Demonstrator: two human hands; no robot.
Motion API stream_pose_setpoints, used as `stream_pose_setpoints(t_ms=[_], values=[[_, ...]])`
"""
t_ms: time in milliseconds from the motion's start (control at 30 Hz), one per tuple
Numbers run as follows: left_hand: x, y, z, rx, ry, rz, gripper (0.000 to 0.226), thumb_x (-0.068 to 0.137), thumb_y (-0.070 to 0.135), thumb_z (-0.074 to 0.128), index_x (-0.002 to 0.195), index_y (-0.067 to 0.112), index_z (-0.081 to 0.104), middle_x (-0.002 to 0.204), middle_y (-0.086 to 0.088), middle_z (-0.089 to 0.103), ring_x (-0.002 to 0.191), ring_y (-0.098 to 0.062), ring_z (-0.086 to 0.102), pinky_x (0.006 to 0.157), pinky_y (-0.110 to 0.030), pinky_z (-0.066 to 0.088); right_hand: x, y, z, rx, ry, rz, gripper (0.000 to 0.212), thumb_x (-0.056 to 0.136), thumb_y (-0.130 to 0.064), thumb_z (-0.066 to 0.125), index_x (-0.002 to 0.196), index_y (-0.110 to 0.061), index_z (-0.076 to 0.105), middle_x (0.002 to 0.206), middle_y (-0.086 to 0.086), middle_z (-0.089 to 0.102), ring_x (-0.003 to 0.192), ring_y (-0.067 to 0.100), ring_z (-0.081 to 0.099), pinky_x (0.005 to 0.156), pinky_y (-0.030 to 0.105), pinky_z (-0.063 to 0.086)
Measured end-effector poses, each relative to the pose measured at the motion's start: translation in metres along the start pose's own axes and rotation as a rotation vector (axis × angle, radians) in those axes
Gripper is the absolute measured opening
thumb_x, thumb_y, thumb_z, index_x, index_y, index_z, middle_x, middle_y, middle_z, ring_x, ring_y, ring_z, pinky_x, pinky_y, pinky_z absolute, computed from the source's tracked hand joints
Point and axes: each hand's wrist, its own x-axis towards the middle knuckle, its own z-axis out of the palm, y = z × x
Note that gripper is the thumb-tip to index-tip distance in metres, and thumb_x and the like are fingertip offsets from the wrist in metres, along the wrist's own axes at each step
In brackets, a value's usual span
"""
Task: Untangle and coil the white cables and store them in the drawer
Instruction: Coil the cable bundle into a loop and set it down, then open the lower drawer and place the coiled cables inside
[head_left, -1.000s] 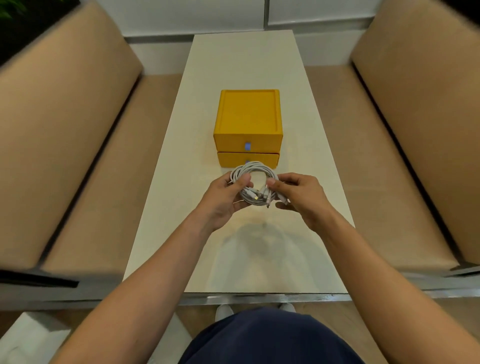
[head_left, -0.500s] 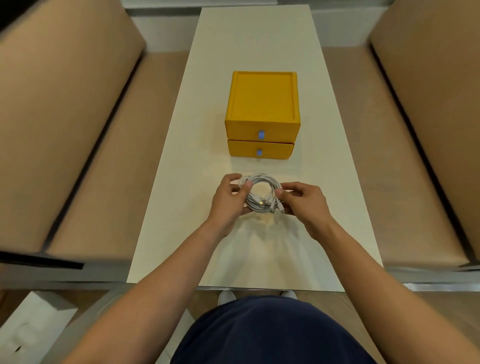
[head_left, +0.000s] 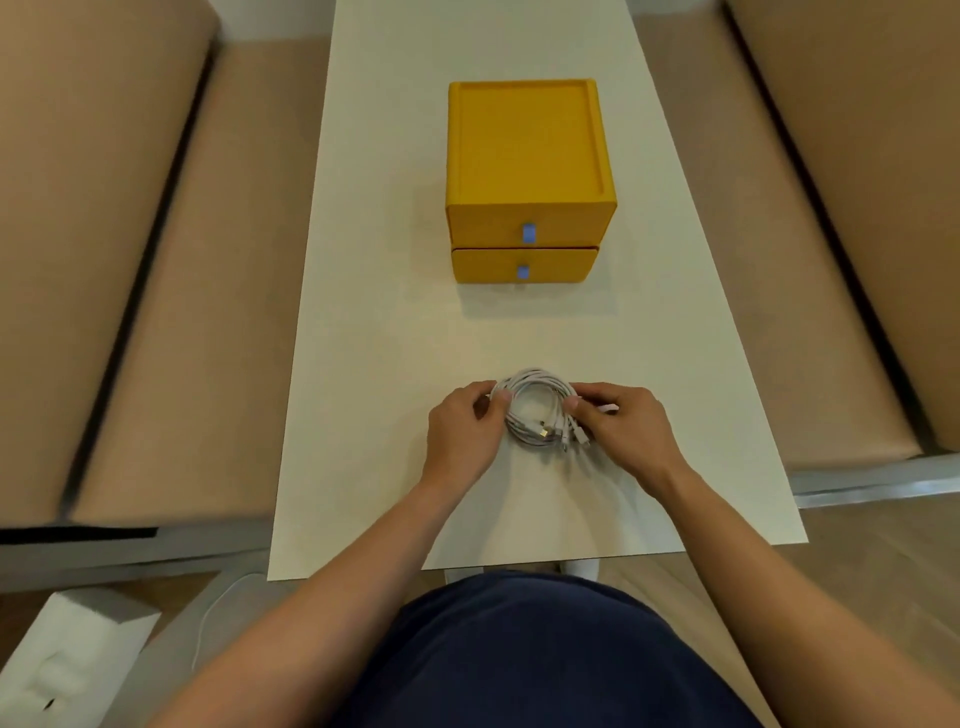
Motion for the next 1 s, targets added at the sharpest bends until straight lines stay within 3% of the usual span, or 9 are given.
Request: stream_pose_setpoints(t_ms=[100, 267, 367, 467, 567, 633, 700, 833, 1000], values=[[0.003, -0.003, -0.005, 0.092, -0.033, 0.044, 0.028, 0.100, 0.038, 0.062, 0.106, 0.015, 0.078, 0.086, -0.002, 0.075, 0.079, -0.023, 0.072, 0.079, -0.045, 0.060, 0.001, 0.004, 0.000, -0.108, -0.007, -0.004, 0.024, 0.093, -0.038, 0.072, 0.116, -0.031, 0.078, 0.094, -0.010, 0.077, 0.086, 0.008, 0.072, 0.087, 0.030, 0.057], [0.000, 0.003, -0.011, 0.272, -0.074, 0.123, 0.038, 0.104, 0.034, 0.056, 0.089, 0.004, 0.075, 0.069, -0.010, 0.068, 0.074, -0.027, 0.064, 0.076, -0.041, 0.050, 0.007, 0.004, 0.001, -0.177, 0.007, -0.043, 0.020, 0.092, -0.035, 0.074, 0.110, -0.028, 0.079, 0.089, -0.013, 0.074, 0.084, -0.001, 0.068, 0.080, 0.021, 0.054], [-0.003, 0.000, -0.013, 0.358, -0.098, 0.180, 0.045, 0.105, 0.038, 0.052, 0.082, 0.005, 0.071, 0.063, -0.006, 0.056, 0.066, -0.022, 0.058, 0.068, -0.042, 0.048, 0.010, 0.003, -0.001, -0.210, -0.017, -0.041, 0.021, 0.092, -0.036, 0.075, 0.110, -0.026, 0.080, 0.094, -0.012, 0.075, 0.086, -0.002, 0.067, 0.076, 0.012, 0.047], [-0.007, -0.004, -0.016, 0.475, -0.135, 0.221, 0.047, 0.106, 0.043, 0.046, 0.074, 0.012, 0.060, 0.067, -0.001, 0.049, 0.065, -0.020, 0.052, 0.060, -0.038, 0.041, 0.013, 0.001, -0.007, -0.197, -0.074, -0.022, 0.019, 0.093, -0.040, 0.073, 0.107, -0.029, 0.081, 0.090, -0.014, 0.076, 0.082, -0.001, 0.069, 0.077, 0.019, 0.051], [0.000, 0.000, -0.024, 0.515, -0.167, 0.213, 0.046, 0.105, 0.048, 0.046, 0.099, 0.011, 0.071, 0.085, -0.006, 0.063, 0.083, -0.028, 0.061, 0.072, -0.036, 0.047, 0.017, -0.007, -0.014, -0.212, -0.117, -0.032, 0.018, 0.096, -0.042, 0.068, 0.099, -0.030, 0.081, 0.076, -0.015, 0.074, 0.072, 0.001, 0.067, 0.074, 0.022, 0.049], [0.011, 0.009, -0.035, 0.496, -0.119, 0.210, 0.049, 0.104, 0.050, 0.049, 0.123, 0.010, 0.070, 0.101, -0.011, 0.070, 0.100, -0.030, 0.065, 0.087, -0.036, 0.049, 0.022, -0.016, -0.019, -0.241, -0.096, -0.055, 0.022, 0.097, -0.044, 0.065, 0.100, -0.028, 0.080, 0.083, -0.017, 0.073, 0.078, 0.003, 0.068, 0.077, 0.027, 0.052], [0.025, 0.023, -0.051, 0.452, -0.027, 0.227, 0.043, 0.103, 0.046, 0.054, 0.124, 0.014, 0.071, 0.101, -0.008, 0.071, 0.101, -0.028, 0.066, 0.089, -0.033, 0.047, 0.030, -0.028, -0.026, -0.201, -0.032, -0.058, 0.023, 0.098, -0.044, 0.063, 0.098, -0.027, 0.078, 0.088, -0.014, 0.075, 0.074, 0.006, 0.070, 0.079, 0.034, 0.058], [0.060, 0.054, -0.086, 0.389, 0.139, 0.321, 0.031, 0.100, 0.037, 0.062, 0.121, 0.016, 0.072, 0.107, -0.002, 0.066, 0.098, -0.021, 0.065, 0.086, -0.028, 0.047, 0.048, -0.052, -0.033, -0.094, 0.048, -0.083, 0.023, 0.100, -0.043, 0.061, 0.095, -0.025, 0.076, 0.086, -0.009, 0.075, 0.072, 0.011, 0.072, 0.082, 0.044, 0.061], [0.109, 0.098, -0.107, 0.405, 0.177, 0.536, 0.061, 0.095, 0.049, 0.068, 0.150, 0.030, 0.050, 0.156, -0.006, 0.037, 0.143, -0.025, 0.038, 0.108, -0.031, 0.033, 0.074, -0.071, -0.017, -0.049, 0.093, -0.118, 0.027, 0.100, -0.046, 0.059, 0.110, -0.025, 0.072, 0.095, -0.010, 0.072, 0.083, 0.016, 0.073, 0.086, 0.050, 0.060]])
